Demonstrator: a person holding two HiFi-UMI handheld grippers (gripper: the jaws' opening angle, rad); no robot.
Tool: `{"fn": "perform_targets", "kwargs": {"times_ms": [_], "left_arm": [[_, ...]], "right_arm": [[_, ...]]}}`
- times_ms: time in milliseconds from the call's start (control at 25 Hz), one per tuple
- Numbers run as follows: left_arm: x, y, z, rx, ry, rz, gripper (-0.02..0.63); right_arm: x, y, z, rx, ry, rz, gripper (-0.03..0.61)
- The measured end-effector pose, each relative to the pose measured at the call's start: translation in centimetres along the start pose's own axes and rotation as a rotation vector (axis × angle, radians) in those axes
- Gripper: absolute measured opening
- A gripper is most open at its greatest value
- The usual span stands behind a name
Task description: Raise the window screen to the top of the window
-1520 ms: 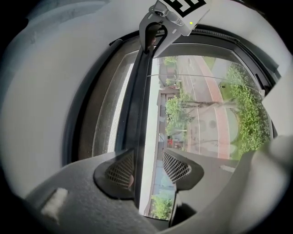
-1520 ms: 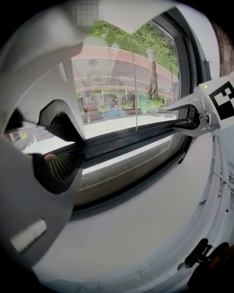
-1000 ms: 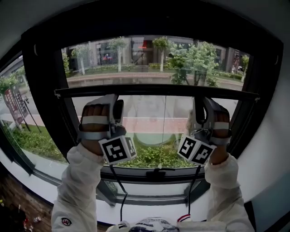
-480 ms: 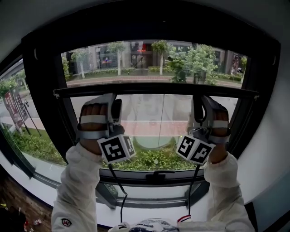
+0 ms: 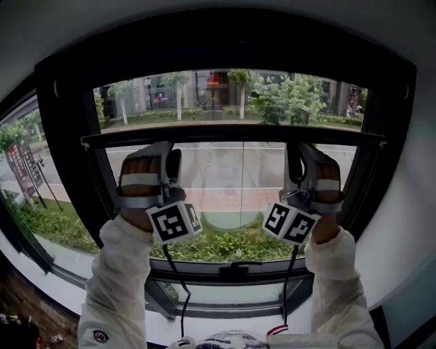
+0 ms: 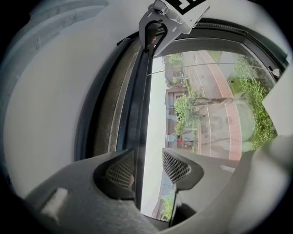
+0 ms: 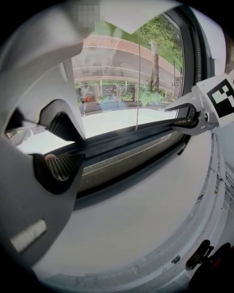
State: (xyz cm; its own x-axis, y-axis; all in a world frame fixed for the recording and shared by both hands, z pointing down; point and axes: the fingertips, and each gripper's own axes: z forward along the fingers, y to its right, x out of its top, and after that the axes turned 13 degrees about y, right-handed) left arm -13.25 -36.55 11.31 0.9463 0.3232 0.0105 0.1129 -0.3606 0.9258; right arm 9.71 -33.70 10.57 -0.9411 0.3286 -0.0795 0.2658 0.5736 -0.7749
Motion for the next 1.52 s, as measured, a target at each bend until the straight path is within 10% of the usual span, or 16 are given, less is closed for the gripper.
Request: {"fn": "perform_targets", "kwargs": {"times_ms": [1520], "left_arm": [[-0.4,-9.5,4.2,0.159,-0.020,0.036,0.190]], "right_arm": [[0.8,7.5,6.2,-0.145,0.056,-0.039,0.080]]}}
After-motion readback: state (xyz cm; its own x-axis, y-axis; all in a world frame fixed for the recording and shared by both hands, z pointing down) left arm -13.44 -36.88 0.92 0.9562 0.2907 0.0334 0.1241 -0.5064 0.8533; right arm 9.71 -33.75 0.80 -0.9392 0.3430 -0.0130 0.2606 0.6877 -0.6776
